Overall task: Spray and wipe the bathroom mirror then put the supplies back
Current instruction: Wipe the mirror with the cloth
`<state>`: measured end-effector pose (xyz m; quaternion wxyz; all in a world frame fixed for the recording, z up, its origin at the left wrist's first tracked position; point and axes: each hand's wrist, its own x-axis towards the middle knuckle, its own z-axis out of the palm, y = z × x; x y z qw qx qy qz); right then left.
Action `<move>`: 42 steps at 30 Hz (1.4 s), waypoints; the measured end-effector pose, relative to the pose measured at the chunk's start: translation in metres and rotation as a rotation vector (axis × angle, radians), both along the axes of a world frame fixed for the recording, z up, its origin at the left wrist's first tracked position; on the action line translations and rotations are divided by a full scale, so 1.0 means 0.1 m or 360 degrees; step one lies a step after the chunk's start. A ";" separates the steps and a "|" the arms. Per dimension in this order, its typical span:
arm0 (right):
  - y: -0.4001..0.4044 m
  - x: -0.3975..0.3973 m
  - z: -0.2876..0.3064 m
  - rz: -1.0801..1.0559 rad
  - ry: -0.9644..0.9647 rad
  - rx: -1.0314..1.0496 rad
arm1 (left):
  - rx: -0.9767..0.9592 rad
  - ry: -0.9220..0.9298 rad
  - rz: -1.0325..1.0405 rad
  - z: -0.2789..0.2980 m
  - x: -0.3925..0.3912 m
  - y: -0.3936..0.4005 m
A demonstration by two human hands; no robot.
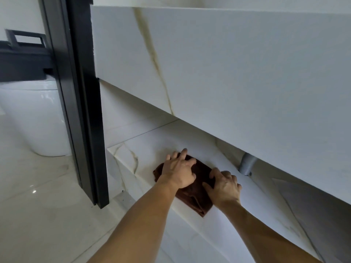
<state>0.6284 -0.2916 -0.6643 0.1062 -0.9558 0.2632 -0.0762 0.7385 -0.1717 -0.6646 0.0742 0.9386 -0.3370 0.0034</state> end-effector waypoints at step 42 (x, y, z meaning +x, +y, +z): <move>2.95 -0.05 2.06 0.1438 -0.0743 -0.0068 | -0.0354 -0.1184 0.0877 1.90 -1.18 3.65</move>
